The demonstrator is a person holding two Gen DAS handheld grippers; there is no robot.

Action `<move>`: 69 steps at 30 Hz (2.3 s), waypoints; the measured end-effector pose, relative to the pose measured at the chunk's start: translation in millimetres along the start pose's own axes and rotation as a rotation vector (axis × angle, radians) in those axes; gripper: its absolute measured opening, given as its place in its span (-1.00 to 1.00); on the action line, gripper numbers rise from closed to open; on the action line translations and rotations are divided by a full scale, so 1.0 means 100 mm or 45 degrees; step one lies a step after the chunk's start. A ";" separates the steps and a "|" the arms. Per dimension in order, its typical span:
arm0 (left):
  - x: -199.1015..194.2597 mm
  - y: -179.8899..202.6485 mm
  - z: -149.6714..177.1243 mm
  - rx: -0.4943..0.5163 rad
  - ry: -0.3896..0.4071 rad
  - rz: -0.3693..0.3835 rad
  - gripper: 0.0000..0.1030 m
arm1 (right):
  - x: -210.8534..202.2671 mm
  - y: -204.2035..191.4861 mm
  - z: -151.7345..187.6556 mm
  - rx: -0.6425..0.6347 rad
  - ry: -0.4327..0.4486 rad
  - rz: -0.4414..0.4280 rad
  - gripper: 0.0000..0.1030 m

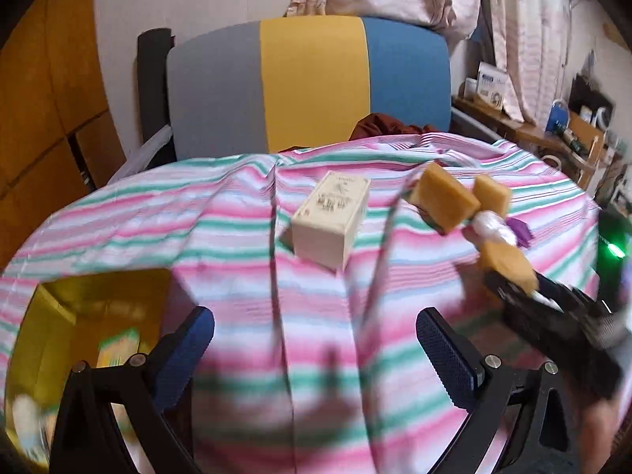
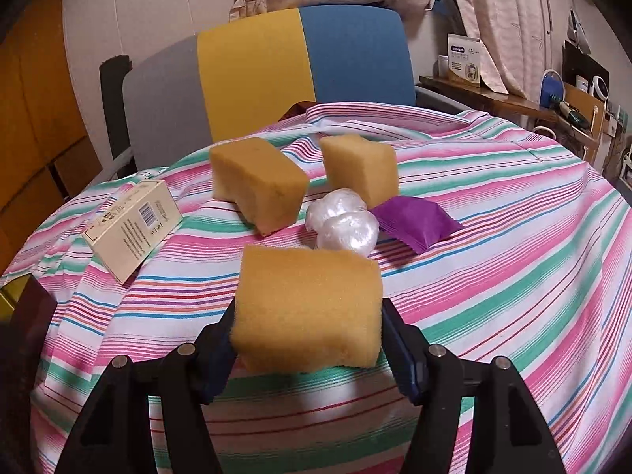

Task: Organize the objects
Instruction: 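Grasp a yellow sponge block with the right gripper while the left grasps the white box, then place the white box in the tray with the left gripper while the right lowers the sponge in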

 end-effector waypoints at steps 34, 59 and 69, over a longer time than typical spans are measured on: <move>1.19 0.06 -0.38 0.084 0.004 -0.070 0.26 | 0.10 0.12 0.04 0.035 -0.008 0.028 0.30; 0.53 -0.04 -0.04 -0.070 0.176 -0.109 0.00 | -0.07 -0.05 -0.04 -0.106 0.106 0.090 0.30; -0.03 -0.09 0.25 -0.142 0.225 -0.008 0.00 | -0.13 -0.17 -0.06 -0.199 0.147 0.136 0.29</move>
Point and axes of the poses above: each gripper's, at about its wrist camera, not at the fingertips, and x roughly the way its jaws point, y to its right, z to its underside, the point moved 9 cm from there along x, roughly the way its jaws point, and after that the axes turned 1 degree about x, right-handed, at the moved point
